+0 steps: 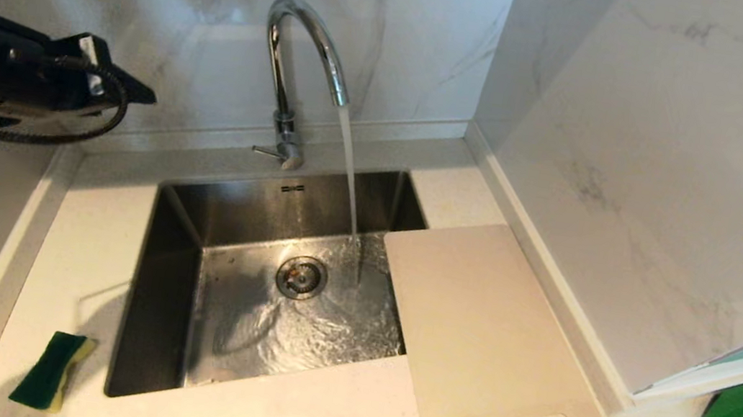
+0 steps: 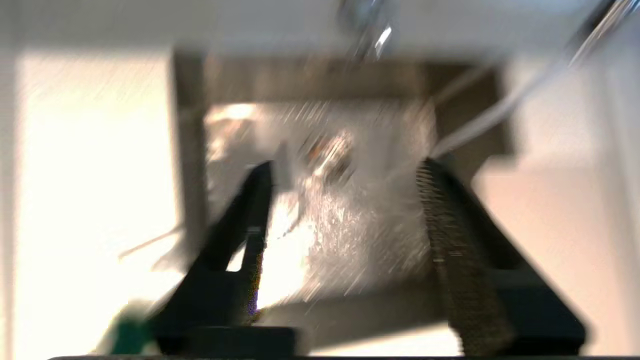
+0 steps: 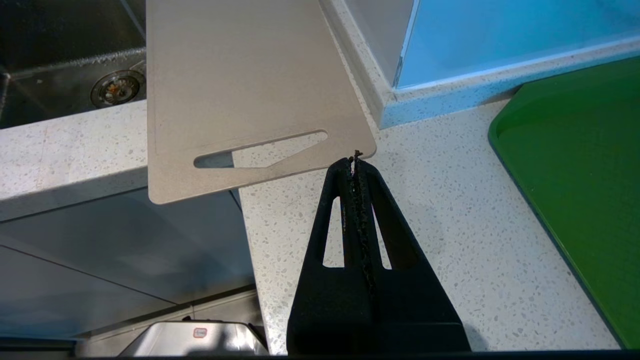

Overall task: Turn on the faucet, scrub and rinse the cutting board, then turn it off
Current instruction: Pick up the cleaning cloth

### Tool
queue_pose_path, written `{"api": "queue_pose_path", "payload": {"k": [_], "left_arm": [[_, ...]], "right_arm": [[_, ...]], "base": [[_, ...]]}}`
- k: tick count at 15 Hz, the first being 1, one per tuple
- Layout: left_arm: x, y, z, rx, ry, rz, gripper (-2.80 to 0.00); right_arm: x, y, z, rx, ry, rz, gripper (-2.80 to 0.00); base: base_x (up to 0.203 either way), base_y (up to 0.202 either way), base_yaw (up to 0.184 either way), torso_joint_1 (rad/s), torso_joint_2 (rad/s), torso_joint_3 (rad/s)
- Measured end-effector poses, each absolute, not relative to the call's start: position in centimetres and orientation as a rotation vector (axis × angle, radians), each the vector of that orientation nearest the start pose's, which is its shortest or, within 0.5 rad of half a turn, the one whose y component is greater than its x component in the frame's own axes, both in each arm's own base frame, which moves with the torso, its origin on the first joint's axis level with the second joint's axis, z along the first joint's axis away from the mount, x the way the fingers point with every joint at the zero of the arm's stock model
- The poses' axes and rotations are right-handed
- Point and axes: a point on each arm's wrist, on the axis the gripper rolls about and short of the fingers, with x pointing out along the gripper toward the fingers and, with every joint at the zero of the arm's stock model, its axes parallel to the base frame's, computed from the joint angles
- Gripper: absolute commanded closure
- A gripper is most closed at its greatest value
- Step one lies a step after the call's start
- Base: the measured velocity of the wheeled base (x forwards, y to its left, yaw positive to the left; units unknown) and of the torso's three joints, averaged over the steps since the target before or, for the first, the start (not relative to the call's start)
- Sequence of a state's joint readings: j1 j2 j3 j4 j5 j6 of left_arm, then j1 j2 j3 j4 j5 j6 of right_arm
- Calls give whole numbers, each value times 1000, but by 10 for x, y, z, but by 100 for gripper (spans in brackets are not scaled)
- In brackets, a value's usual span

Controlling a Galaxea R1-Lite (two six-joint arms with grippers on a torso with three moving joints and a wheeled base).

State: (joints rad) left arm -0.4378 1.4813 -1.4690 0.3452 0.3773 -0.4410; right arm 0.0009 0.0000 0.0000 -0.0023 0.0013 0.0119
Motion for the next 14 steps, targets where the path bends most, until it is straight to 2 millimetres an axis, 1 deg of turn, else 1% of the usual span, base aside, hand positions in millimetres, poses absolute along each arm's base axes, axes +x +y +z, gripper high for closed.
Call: {"api": "queue_pose_path", "payload": {"k": [3, 7, 10, 14], "left_arm": [[199, -75, 310, -160, 460, 14, 0], [167, -53, 266, 79, 594, 1, 0], [154, -42, 235, 132, 692, 34, 0], [149, -32, 196, 143, 831, 78, 0]], "right_arm": [[-23, 0, 76, 12, -3, 2, 0], [-23, 0, 76, 12, -2, 3, 0], [-23, 0, 76, 12, -2, 2, 0], [-23, 0, 76, 12, -2, 3, 0]], "base": [[0, 0, 0, 0, 0, 0], [0, 0, 0, 0, 0, 0], [0, 0, 0, 0, 0, 0], [0, 0, 0, 0, 0, 0]]}}
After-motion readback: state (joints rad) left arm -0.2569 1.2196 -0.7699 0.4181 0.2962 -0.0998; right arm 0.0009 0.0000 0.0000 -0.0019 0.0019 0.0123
